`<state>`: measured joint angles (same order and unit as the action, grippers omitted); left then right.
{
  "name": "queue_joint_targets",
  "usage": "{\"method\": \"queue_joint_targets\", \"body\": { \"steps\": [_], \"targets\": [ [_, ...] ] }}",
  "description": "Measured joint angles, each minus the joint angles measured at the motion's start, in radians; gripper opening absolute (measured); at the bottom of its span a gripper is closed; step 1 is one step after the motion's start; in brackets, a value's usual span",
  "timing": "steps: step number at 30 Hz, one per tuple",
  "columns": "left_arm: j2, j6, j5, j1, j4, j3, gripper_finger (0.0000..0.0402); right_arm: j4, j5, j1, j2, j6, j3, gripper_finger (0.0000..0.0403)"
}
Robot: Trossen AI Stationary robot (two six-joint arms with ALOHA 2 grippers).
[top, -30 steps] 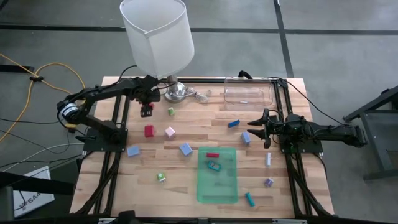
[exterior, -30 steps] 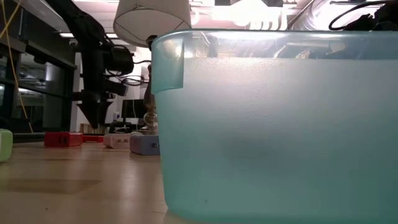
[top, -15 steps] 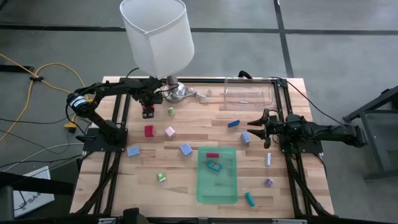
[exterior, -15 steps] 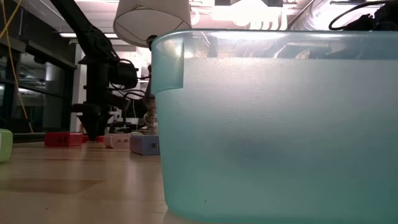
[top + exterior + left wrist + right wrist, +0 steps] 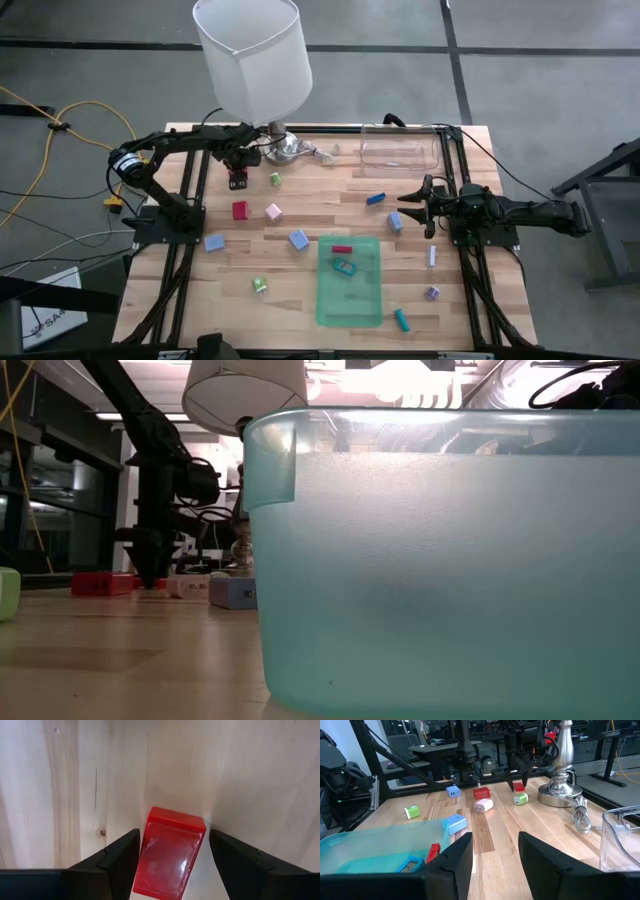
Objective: Pick & Place Office items
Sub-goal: Put the red digital clock into the green bin
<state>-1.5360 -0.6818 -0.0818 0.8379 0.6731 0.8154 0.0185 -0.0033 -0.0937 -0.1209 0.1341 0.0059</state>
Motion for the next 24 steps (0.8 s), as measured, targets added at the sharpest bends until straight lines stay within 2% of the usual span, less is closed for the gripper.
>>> {"method": "queue_joint_targets", "body": {
  "steps": [19, 24],
  "targets": [
    [0.001, 0.008, -0.001, 0.000, 0.004, 0.000, 0.0165, 0.000, 0.000, 0.000, 0.000, 0.000, 0.000, 0.0146],
    [0.001, 0.008, -0.001, 0.000, 0.004, 0.000, 0.0161, 0.000, 0.000, 0.000, 0.000, 0.000, 0.000, 0.0146]
  ]
}}
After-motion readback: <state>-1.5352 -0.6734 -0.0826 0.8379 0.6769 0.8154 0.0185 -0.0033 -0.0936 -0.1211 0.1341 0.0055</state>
